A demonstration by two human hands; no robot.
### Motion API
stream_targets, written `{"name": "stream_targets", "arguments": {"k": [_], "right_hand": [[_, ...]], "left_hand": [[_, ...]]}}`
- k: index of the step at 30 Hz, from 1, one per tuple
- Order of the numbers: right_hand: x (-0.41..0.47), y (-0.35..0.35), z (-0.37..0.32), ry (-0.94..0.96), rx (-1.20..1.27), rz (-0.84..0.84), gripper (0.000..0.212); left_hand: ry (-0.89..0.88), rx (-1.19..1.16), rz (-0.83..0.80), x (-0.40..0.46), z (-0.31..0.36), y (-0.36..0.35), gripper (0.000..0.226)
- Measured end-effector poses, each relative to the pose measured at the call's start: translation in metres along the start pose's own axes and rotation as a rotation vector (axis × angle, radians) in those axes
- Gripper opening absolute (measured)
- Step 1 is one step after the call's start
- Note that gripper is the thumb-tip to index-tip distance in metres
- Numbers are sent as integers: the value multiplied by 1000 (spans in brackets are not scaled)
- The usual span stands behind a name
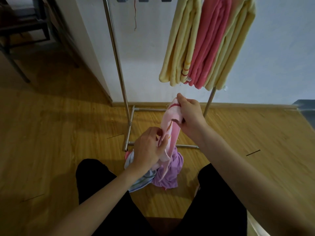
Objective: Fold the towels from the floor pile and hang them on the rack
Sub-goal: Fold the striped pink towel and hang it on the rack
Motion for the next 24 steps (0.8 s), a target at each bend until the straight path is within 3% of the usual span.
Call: {"name": "stream_targets", "arguments": {"k": [6,12,17,22,24], "right_hand": [[3,11,-5,-12,38,51,26],[23,47,12,-117,37,164,12],[32,71,35,-171,93,158,12],[33,86,66,-79,-3,209,21],[34,85,71,-5,-118,186,8]], "left_hand": [[118,-107,-40,-7,-18,-2,22],[325,-412,22,-7,-48,13,20],[536,-667,110,-9,-46,22,17],[701,-842,147,-11,-40,24,17],[729,-892,175,-12,-37,25,13]]}}
Point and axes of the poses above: each hand's wrist, its own x-axis towards the middle knuckle, its own y-axis out of the back of the hand, z = x × y, the point moved 6 cm from there along x, towards the middle knuckle, and after that the axes turned 14 degrees about -y, right-handed, at the moved point
